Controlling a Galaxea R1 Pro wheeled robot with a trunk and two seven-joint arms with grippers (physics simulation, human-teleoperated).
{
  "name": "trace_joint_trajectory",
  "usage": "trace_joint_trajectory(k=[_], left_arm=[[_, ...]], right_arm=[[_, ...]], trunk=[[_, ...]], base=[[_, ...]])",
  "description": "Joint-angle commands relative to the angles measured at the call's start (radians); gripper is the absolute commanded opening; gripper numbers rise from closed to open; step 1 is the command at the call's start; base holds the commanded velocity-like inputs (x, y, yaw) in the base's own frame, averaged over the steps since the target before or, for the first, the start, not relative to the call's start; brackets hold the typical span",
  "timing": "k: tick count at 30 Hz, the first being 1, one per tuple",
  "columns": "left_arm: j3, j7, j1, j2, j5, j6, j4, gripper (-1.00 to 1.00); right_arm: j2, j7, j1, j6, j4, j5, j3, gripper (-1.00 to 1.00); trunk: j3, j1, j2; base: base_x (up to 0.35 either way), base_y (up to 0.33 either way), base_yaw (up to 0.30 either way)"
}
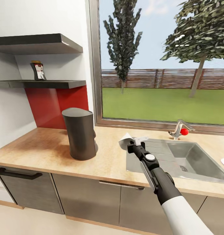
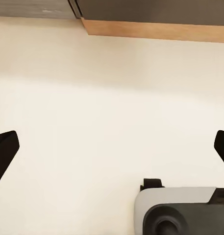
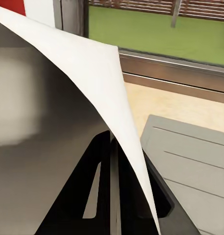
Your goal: Set up a coffee station on the kitchen countertop: keep the coffee maker on the countertop, move the bottle of coffee from the kitchen shelf to the counter next to the coffee maker, place a paper coffee filter on top of the coffee maker, put the saucer next to the coffee maker with the coffee cup on the saucer, and place the electric kettle next to the coffee maker.
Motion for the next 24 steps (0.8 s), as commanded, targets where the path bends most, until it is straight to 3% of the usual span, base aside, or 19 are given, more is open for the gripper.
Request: trace_joint_trajectory(k=[1, 24], left_arm=[[0.007, 0.003, 0.000, -0.001, -0.011, -0.004, 0.001, 1.00], [0.005, -0.002, -0.007, 0.012, -0.012, -0.002, -0.011, 1.00]], right_arm=[[0.000, 0.000, 0.000, 0.005, -0.001, -0.003, 0.000, -1.00], [0.000, -0.002, 0.000, 0.008, 0.003, 0.000, -0.002, -1.00]], trunk=[[0.000, 0.000, -0.001], [0.000, 0.000, -0.001]], base=[[0.000, 0.000, 0.000], [0.002, -0.005, 0.000]])
